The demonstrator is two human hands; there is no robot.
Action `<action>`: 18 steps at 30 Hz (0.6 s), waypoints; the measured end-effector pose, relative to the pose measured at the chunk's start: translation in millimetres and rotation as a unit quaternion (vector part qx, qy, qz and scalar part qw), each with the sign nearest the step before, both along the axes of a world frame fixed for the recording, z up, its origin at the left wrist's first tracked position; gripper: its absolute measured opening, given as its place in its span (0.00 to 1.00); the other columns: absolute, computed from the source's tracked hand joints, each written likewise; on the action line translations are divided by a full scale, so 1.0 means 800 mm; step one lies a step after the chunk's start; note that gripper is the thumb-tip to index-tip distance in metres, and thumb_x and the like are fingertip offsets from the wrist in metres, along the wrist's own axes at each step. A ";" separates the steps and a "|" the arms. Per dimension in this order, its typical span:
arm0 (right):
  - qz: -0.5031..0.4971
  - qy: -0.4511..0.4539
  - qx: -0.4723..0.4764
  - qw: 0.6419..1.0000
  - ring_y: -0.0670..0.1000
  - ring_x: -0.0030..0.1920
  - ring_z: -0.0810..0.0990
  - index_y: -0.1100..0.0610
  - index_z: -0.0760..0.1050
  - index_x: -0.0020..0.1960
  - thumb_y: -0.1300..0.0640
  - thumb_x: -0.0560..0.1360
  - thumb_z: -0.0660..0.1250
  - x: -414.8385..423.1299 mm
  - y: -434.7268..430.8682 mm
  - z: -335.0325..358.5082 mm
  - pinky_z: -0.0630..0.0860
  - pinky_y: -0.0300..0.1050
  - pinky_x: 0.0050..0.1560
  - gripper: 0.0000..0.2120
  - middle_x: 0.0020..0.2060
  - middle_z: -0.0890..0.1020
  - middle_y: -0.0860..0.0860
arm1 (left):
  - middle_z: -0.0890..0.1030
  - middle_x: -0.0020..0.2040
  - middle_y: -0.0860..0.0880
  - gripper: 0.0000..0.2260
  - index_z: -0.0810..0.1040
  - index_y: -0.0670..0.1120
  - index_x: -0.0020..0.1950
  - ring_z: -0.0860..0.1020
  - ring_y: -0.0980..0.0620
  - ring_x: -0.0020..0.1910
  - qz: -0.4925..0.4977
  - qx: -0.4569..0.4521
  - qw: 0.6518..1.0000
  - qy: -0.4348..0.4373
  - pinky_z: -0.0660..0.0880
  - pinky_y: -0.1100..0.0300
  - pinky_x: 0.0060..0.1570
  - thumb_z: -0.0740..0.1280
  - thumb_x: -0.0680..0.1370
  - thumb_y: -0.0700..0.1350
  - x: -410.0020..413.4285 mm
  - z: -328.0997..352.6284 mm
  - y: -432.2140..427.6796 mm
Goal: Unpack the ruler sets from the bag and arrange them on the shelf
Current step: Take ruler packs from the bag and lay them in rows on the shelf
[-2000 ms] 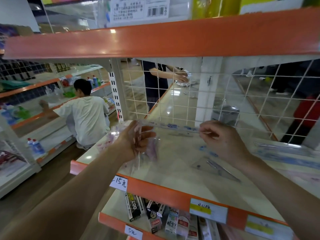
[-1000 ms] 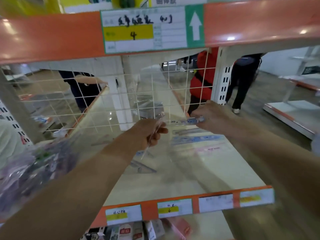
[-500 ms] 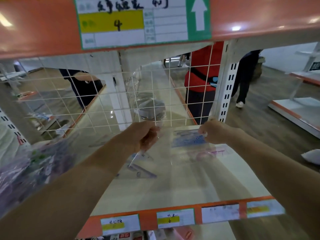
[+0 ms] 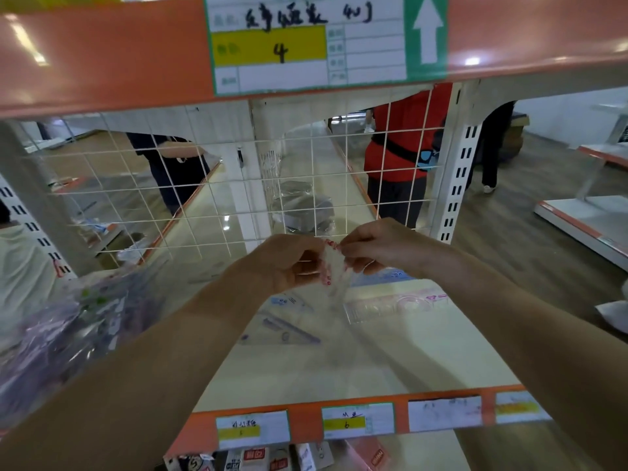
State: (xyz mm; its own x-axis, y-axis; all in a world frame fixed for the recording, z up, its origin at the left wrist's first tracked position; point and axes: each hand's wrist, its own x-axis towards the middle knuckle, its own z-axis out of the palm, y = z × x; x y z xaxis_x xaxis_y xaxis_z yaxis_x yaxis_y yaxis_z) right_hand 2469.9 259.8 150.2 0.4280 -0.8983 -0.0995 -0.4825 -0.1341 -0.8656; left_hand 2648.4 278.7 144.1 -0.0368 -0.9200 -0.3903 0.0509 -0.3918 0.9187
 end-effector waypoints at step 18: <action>0.009 0.263 -0.293 0.919 0.51 0.44 0.77 0.55 0.77 0.50 0.46 0.72 0.70 0.096 -0.003 0.025 0.69 0.43 0.41 0.13 0.45 0.80 0.49 | 0.81 0.40 0.43 0.02 0.77 0.38 0.46 0.80 0.49 0.37 0.147 -0.032 0.984 0.091 0.81 0.57 0.36 0.65 0.76 0.34 0.087 0.007 0.024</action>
